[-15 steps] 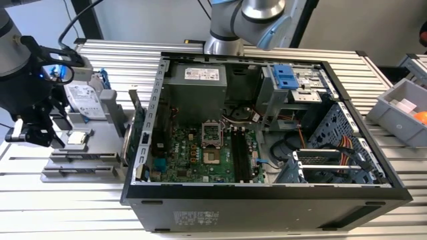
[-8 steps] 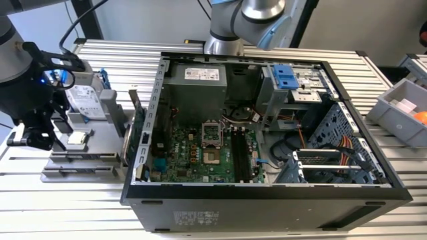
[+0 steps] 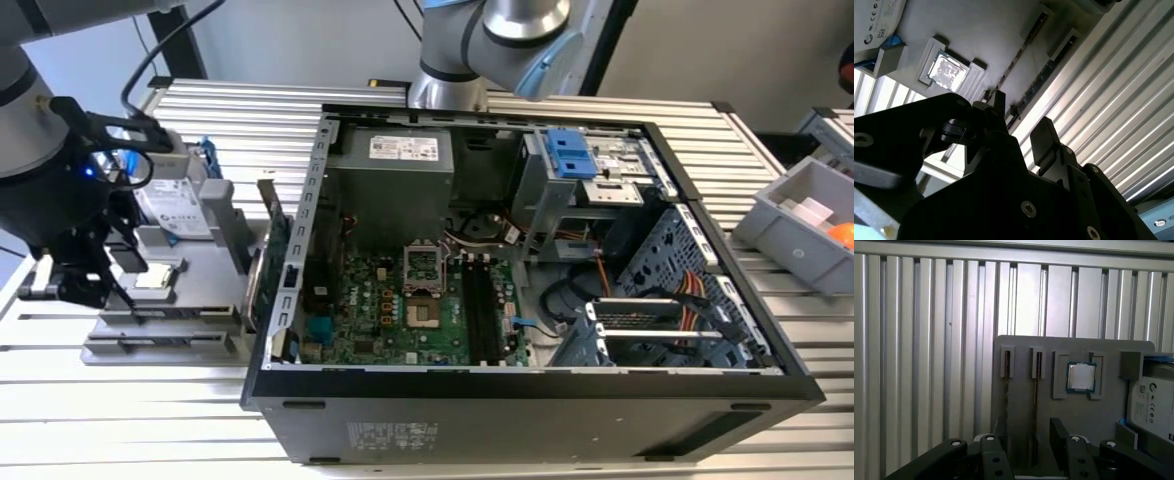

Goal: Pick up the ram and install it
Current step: 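Pick up the ram and move it above insertion slot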

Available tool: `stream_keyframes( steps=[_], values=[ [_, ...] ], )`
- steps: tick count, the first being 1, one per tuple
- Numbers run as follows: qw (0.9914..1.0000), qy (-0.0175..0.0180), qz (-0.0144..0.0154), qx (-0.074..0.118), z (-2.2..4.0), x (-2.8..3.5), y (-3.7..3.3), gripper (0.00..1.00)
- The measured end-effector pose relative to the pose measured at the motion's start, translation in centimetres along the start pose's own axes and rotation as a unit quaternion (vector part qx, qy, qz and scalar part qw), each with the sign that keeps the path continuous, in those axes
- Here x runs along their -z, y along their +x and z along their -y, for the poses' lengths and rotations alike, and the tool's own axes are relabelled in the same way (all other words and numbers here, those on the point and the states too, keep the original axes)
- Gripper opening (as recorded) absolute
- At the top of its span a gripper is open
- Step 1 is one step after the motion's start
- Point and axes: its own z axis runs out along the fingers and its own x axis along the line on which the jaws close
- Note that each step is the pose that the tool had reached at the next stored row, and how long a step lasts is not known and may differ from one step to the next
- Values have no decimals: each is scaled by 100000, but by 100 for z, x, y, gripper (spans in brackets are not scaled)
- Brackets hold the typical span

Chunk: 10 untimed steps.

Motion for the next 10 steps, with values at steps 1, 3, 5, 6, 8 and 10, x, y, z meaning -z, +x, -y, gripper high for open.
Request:
stream_keyframes(
  steps=[1,3,5,6,8,10],
  values=[
    [100000,-1,-12,3,0,-9,2,100],
    [100000,2,-29,5,1,-27,6,100],
    [100000,5,-50,6,1,-45,10,100],
    [100000,4,-64,4,1,-55,11,100],
    [100000,-1,-95,2,1,-73,13,100],
    [100000,-3,-125,4,1,-92,15,100]
  ],
)
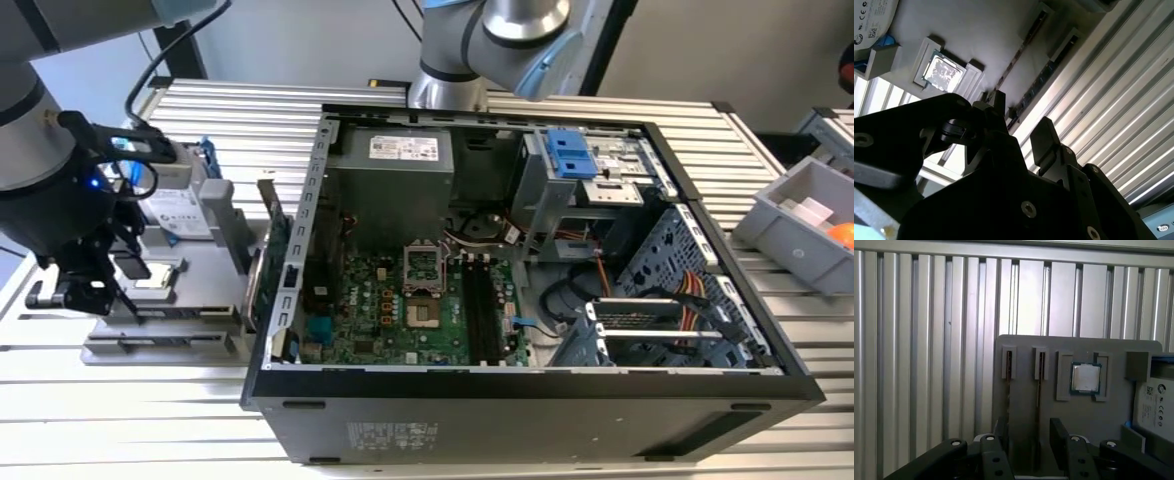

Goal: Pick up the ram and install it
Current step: 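Pick up the ram and move it above insertion slot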

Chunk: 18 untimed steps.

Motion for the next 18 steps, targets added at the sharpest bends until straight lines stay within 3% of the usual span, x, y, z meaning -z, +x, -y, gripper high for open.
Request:
stream_keyframes(
  steps=[18],
  values=[
    [100000,-3,-251,-1,2,-173,8,100]
  ],
)
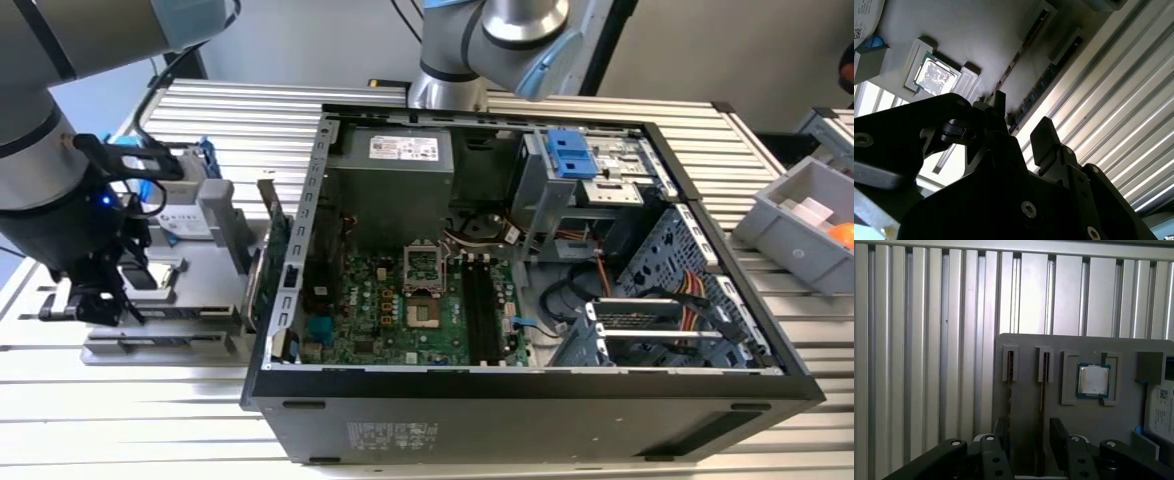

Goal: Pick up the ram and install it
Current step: 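Pick up the ram and move it above insertion slot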

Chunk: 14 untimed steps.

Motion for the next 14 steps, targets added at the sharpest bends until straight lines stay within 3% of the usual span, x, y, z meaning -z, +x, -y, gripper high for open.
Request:
stream_keyframes(
  steps=[8,14],
  values=[
    [100000,1,-4,-9,-1,-28,6,100],
    [100000,8,-16,-301,-2,-57,89,100]
  ],
)
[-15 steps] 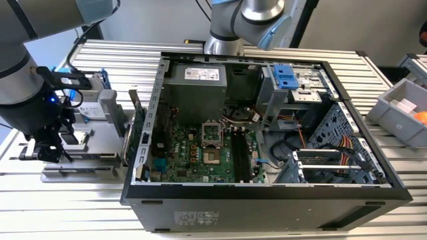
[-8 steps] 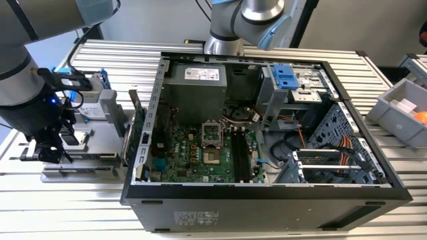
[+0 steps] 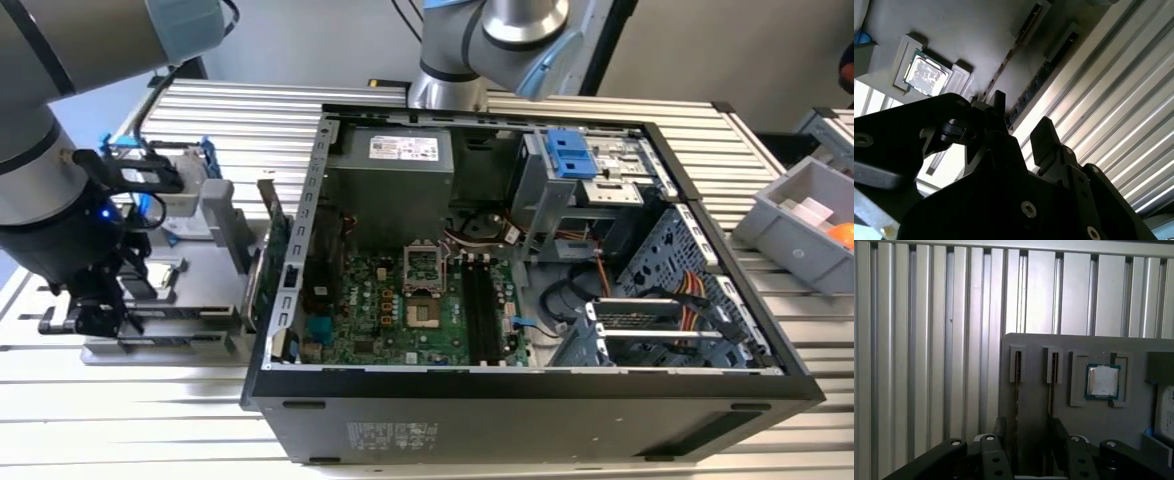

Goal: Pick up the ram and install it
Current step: 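Pick up the ram and move it above insertion slot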

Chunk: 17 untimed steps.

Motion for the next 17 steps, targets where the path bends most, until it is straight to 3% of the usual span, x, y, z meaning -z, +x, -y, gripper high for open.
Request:
stream_keyframes(
  steps=[5,11,17],
  values=[
    [99992,104,-4,-1252,3,-32,20,100],
    [99984,123,-26,-1797,84,-95,29,100],
    [99983,121,-28,-1860,118,-187,61,100]
  ],
)
